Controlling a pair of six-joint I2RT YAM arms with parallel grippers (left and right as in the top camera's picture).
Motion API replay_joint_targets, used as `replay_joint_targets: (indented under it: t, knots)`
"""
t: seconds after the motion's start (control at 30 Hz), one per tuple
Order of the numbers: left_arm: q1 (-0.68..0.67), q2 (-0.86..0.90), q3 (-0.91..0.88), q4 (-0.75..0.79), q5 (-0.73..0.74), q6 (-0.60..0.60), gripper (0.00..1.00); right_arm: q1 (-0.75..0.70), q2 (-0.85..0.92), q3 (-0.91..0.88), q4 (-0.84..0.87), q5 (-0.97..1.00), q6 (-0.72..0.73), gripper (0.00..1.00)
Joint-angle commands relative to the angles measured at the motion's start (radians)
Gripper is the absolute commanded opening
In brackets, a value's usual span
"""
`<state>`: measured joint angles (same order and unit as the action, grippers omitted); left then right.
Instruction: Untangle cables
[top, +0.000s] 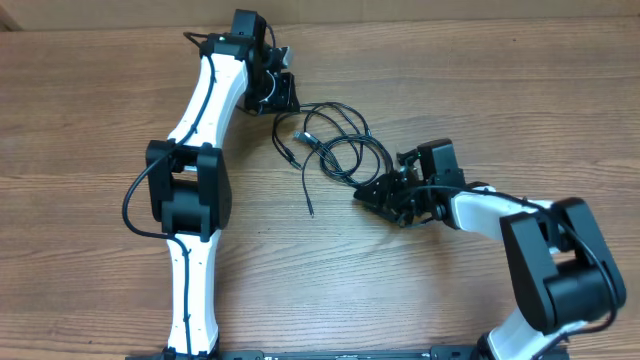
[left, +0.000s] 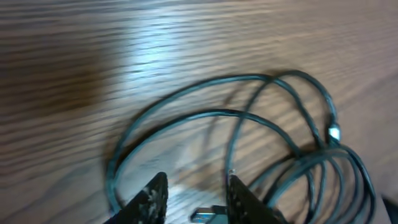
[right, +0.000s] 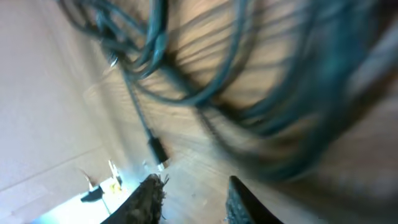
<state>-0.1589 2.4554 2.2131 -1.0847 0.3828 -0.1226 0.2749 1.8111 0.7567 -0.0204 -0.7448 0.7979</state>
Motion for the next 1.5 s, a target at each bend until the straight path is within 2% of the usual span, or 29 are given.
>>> replay_joint_targets:
  t: [0.0,0.1,0.13,0.37,0.5,0.73,0.9,1.07,1.33,1.47]
  knots:
    - [0.027,-0.032,0.012,-0.004,-0.079,-0.097,0.27,0.049,-0.111,0.049,0.007,-0.016,-0.022,0.21]
    - [0.039,-0.032,0.006,-0.003,-0.079,-0.117,0.05,0.076,-0.16,0.082,0.009,0.033,-0.022,0.06]
    - [0.041,-0.032,0.003,-0.003,-0.079,-0.118,0.04,0.082,-0.169,0.092,0.012,0.067,-0.023,0.04]
    - [0.042,-0.028,-0.031,0.025,-0.08,-0.117,0.04,0.122,-0.168,0.103,0.064,0.459,-0.074,0.04]
    - [0.043,-0.021,-0.032,0.028,-0.084,-0.117,0.04,0.13,-0.149,0.103,0.079,0.544,-0.074,0.04]
    - [0.043,-0.021,-0.032,0.031,-0.085,-0.117,0.04,0.132,-0.036,0.103,0.101,0.539,-0.042,0.04]
    - [0.043,-0.021,-0.032,0.031,-0.085,-0.116,0.04,0.132,0.043,0.103,0.097,0.38,0.033,0.04]
    - [0.043,-0.021,-0.032,0.034,-0.087,-0.116,0.04,0.166,0.052,0.102,0.041,0.261,0.039,0.04]
    - [0.043,-0.021,-0.032,0.034,-0.086,-0.116,0.05,0.276,0.052,0.103,0.034,0.271,0.025,0.04]
    - [0.042,-0.021,-0.032,0.019,-0.029,-0.003,0.06,0.262,0.043,0.121,0.03,0.246,-0.004,0.04]
